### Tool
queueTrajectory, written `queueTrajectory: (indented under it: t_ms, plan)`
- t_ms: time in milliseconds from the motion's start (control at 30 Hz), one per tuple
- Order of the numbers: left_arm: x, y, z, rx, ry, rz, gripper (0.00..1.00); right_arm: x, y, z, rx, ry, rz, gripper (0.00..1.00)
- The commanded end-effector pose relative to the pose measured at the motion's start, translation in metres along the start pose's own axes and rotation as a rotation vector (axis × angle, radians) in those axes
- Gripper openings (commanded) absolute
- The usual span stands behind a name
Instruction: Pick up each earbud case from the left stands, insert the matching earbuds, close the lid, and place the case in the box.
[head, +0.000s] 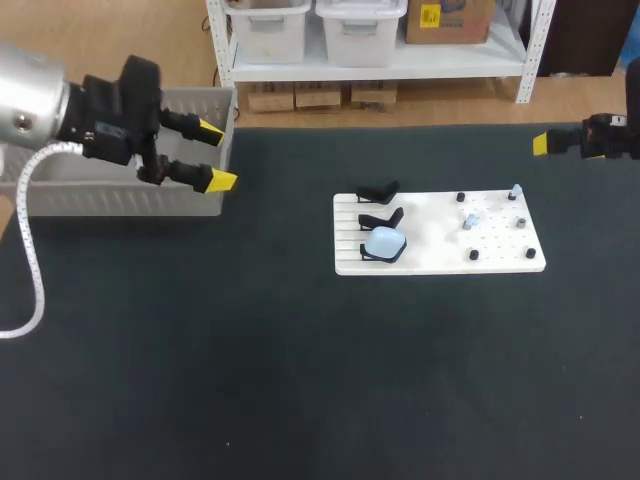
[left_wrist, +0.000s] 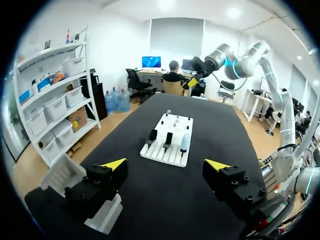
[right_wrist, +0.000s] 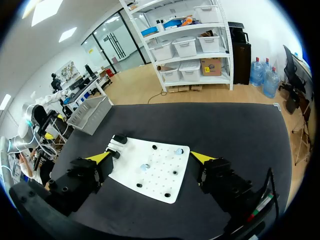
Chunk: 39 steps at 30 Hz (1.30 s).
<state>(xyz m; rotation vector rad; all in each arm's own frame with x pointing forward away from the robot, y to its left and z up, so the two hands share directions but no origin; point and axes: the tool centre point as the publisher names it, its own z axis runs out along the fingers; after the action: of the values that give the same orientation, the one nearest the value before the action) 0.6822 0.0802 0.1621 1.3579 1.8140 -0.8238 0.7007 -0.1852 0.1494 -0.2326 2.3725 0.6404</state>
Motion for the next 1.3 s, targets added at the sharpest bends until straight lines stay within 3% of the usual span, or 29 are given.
queueTrajectory:
  t_ms: [33, 267, 533, 833, 1300]
  plan:
    - [0.002, 0.005, 0.0, 0.098, -0.006, 0.003, 1.0, 0.0, 0.0, 0.0, 0.0, 0.0, 0.0, 1.0]
    - [0.002, 0.005, 0.0, 0.098, -0.006, 0.003, 1.0, 0.0, 0.0, 0.0, 0.0, 0.0, 0.0, 1.0]
    - [0.014, -0.019, 0.044, 0.208, -0.042, 0.095, 1.0, 0.0, 0.0, 0.0, 0.0, 0.0, 0.0, 1.0]
    - [0.017, -0.022, 0.085, 0.268, -0.053, 0.147, 1.0, 0.0, 0.0, 0.0, 0.0, 0.0, 0.0, 1.0]
    - [0.022, -0.025, 0.135, 0.276, -0.053, 0.121, 1.0, 0.0, 0.0, 0.0, 0.0, 0.0, 0.0, 1.0]
